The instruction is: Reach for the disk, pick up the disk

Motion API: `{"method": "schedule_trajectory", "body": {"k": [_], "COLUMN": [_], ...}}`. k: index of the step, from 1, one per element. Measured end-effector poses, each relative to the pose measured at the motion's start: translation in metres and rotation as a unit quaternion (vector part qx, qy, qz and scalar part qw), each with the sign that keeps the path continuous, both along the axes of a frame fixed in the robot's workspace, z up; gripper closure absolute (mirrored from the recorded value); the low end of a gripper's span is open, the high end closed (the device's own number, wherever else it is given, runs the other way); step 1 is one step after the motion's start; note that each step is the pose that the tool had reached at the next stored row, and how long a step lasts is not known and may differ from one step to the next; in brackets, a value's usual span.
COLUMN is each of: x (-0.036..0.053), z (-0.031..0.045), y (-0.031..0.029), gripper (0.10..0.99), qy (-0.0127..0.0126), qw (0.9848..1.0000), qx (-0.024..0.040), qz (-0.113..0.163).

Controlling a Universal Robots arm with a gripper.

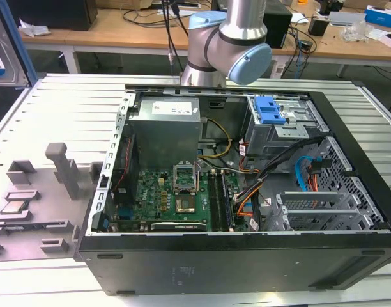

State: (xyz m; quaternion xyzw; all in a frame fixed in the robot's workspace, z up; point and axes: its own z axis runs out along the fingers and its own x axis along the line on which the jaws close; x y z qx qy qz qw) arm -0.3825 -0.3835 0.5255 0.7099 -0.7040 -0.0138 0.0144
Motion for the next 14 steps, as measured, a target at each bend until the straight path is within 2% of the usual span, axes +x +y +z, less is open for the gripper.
{"method": "schedule_trajectory", "body": {"k": [3,6,14], "x": [0.0004,0.0011,0.0021], "z": [0.0073,0.0204,0.0401], "y": [0.0001,0.0002,0.0005], "gripper": [0.722,0.722,0.722], "qy": [0.0000,0.0002,0.0006], "qw": [1.0000,1.0000,1.0000], "qx": [0.0001,0.0001,0.0001], "qz": [0.000,0.000,0.000]}}
